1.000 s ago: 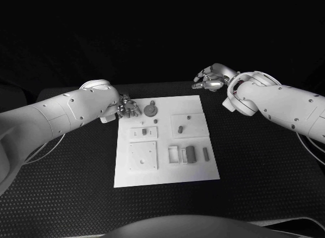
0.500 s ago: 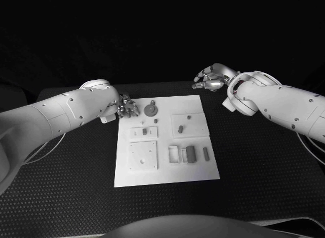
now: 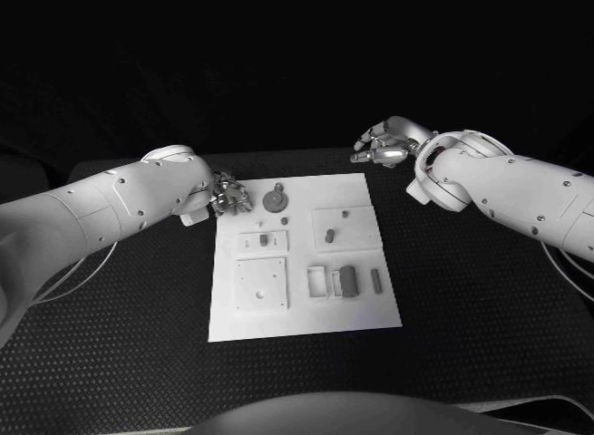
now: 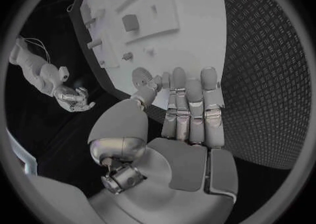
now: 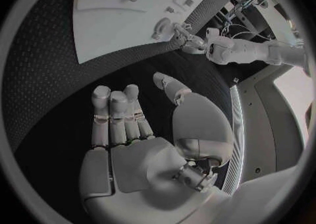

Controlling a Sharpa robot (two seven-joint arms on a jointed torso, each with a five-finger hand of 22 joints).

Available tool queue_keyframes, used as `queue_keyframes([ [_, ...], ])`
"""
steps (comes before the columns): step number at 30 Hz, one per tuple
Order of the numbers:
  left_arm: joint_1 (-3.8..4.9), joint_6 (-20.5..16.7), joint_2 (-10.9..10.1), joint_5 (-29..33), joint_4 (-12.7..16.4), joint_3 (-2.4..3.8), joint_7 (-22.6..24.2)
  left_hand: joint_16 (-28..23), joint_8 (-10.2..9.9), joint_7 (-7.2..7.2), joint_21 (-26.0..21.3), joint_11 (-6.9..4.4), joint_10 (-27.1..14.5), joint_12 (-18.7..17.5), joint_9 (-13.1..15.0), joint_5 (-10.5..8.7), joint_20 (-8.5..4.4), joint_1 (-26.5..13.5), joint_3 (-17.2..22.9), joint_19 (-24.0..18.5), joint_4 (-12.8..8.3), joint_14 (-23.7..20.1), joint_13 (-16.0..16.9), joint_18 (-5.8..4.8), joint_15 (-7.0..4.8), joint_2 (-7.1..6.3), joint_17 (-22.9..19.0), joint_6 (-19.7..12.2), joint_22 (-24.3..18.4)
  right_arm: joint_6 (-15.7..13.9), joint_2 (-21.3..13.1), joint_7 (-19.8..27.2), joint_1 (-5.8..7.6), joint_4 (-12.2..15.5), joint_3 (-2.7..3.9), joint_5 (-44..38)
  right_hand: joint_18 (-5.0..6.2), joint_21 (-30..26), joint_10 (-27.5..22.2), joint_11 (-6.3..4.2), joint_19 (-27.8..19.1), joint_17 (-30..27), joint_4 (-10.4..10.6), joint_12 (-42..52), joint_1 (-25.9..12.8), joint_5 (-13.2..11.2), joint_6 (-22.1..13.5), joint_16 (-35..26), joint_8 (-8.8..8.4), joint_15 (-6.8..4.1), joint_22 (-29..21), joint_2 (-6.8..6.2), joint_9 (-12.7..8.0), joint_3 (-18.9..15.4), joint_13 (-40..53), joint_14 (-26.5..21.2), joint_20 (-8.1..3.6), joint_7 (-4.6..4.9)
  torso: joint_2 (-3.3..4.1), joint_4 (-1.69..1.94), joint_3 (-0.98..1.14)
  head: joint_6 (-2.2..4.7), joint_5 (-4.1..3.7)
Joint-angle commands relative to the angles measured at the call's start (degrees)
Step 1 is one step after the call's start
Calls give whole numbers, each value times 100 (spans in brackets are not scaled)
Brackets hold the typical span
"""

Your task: Assemble the parts on the task board

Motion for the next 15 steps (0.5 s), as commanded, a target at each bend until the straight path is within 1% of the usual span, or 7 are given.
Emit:
queue_keyframes([
  [1,4,-115,-125,331,149,24,83,21,42,-2,41,-10,56,-13,28,19,-17,81,83,56,-2,60,11,82,-8,128,7,43,17,81,-5,35,-4,-5,3,-2,303,-34,-23,12,28,-8,14,21,-31,16,-49,-4,31,-7,-2,8,-10,-5,-7,-21,-29,82,-3,-1,3,0,-6],
  [4,8,-105,-306,538,360,44,45,28,53,-8,55,-18,79,-9,29,19,-24,69,126,78,-3,82,19,82,-17,137,12,59,32,83,-24,33,-4,-3,3,-2,303,-34,-24,12,28,-8,14,21,-31,16,-49,-4,31,-6,-2,8,-10,-5,-7,-21,-29,83,-7,4,2,-3,-21],
  [7,15,-26,-477,654,545,127,13,34,60,-13,65,-24,94,-7,30,19,-30,64,153,91,-10,96,25,82,-23,150,16,68,43,82,-52,29,-4,7,3,-2,303,-34,-24,12,28,-8,14,21,-32,16,-49,-4,31,-6,-2,7,-10,-5,-7,-21,-29,83,-8,11,-1,2,-31],
  [8,26,-33,-544,658,615,136,-1,36,64,-17,68,-26,100,-7,30,20,-34,70,174,95,-17,101,28,83,-27,158,18,73,48,81,-62,29,-4,8,3,-2,303,-34,-24,12,28,-8,14,21,-32,16,-49,-4,31,-6,-2,7,-11,-5,-8,-21,-29,83,-9,17,-2,-1,-42],
  [10,55,-59,-697,701,818,138,-36,39,70,-21,76,-31,112,-6,29,20,-38,72,202,105,-26,112,33,83,-32,163,21,83,58,80,-64,26,-4,8,2,-2,303,-34,-24,12,28,-8,13,22,-32,16,-49,-4,31,-6,-2,7,-11,-6,-8,-21,-29,83,-13,27,-4,-4,-42],
  [13,103,-41,-885,794,1130,135,-125,47,81,-29,90,-40,136,-1,29,20,-46,60,231,125,-34,134,42,83,-42,154,27,101,73,78,-70,25,-4,10,2,-2,303,-34,-24,12,28,-8,13,22,-32,16,-49,-4,31,-6,-2,6,-11,-6,-8,-21,-29,83,-9,22,-1,0,-31],
  [15,107,-58,-1030,794,1373,133,-185,72,95,-40,116,-53,171,17,30,21,-60,51,256,160,-44,169,59,85,-57,147,40,123,96,78,-72,25,-4,8,2,0,303,-34,-24,12,28,-9,13,22,-32,16,-49,-4,32,-6,-2,6,-11,-7,-8,-21,-29,83,-4,18,-3,-5,-29],
])
